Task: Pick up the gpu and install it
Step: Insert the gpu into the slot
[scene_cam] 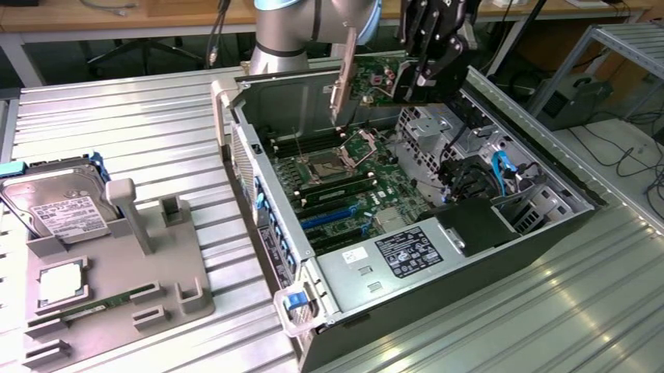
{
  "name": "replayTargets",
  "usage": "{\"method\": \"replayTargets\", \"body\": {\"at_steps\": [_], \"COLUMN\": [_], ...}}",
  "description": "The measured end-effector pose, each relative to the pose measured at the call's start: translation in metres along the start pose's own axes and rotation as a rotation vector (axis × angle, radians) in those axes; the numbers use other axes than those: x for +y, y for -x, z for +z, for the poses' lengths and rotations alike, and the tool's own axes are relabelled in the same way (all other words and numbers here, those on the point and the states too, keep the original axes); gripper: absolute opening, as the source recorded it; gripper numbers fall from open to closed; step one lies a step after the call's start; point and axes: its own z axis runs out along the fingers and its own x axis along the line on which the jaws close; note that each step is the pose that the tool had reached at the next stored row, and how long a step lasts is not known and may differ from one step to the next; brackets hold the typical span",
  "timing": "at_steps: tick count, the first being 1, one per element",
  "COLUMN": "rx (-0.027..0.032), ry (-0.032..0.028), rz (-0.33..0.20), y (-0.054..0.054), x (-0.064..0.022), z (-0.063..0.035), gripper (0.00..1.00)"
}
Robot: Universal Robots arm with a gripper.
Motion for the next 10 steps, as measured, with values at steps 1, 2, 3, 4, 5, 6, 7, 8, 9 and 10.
{"method": "replayTargets", "body": {"at_steps": [1, 2, 3, 4, 5, 6, 7, 8, 9, 10], "rx": [0.0005, 0.0009, 0.0012, 0.0014, 0.0013, 0.0013, 0.0012, 0.0012, 0.0012, 0.0013], "ry": [-0.0003, -0.0005, -0.0006, -0.0006, -0.0007, -0.0007, -0.0009, -0.0010, -0.0010, -0.0010], "rz": [-0.014, -0.028, -0.034, -0.036, -0.036, -0.037, -0.038, -0.039, -0.040, -0.042], "y": [0.000, 0.000, 0.000, 0.000, 0.000, 0.000, 0.000, 0.000, 0.000, 0.000], "x": [0.0000, 0.0000, 0.0000, -0.0001, -0.0001, -0.0002, -0.0002, -0.0003, -0.0003, -0.0003], "z": [0.0003, 0.0009, 0.0018, 0.0032, 0.0050, 0.0066, 0.0086, 0.0100, 0.0111, 0.0125], "gripper": [0.28, 0.28, 0.28, 0.28, 0.28, 0.28, 0.28, 0.28, 0.28, 0.28]}}
